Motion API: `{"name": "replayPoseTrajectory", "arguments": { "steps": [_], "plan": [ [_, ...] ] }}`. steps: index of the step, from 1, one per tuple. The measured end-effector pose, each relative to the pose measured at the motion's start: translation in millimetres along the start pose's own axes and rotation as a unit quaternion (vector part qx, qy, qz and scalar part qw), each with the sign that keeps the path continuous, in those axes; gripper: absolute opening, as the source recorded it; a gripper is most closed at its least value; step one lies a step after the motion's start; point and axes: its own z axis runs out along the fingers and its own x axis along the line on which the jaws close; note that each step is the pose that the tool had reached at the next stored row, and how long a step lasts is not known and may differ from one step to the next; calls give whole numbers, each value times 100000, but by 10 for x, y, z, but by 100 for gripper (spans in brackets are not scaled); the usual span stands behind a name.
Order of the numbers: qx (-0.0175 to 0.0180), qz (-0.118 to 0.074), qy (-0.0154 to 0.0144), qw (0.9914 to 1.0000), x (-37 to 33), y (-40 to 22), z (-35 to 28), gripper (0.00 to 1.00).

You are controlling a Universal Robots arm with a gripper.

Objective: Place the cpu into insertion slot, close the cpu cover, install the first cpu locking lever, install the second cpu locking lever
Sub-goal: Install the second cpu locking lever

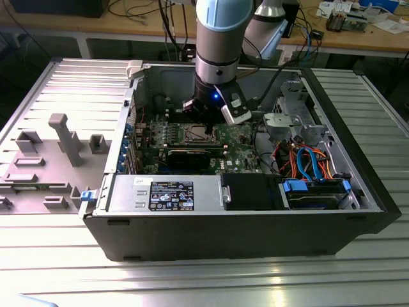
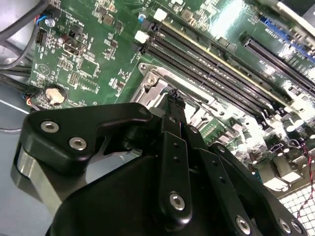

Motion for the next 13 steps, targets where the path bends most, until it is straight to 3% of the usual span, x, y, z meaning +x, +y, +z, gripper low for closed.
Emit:
{"name": "replayPoseTrajectory", "arguments": {
  "steps": [13],
  "plan": [
    [-145,8,0,100000,0,-4,0,11]
  ]
}}
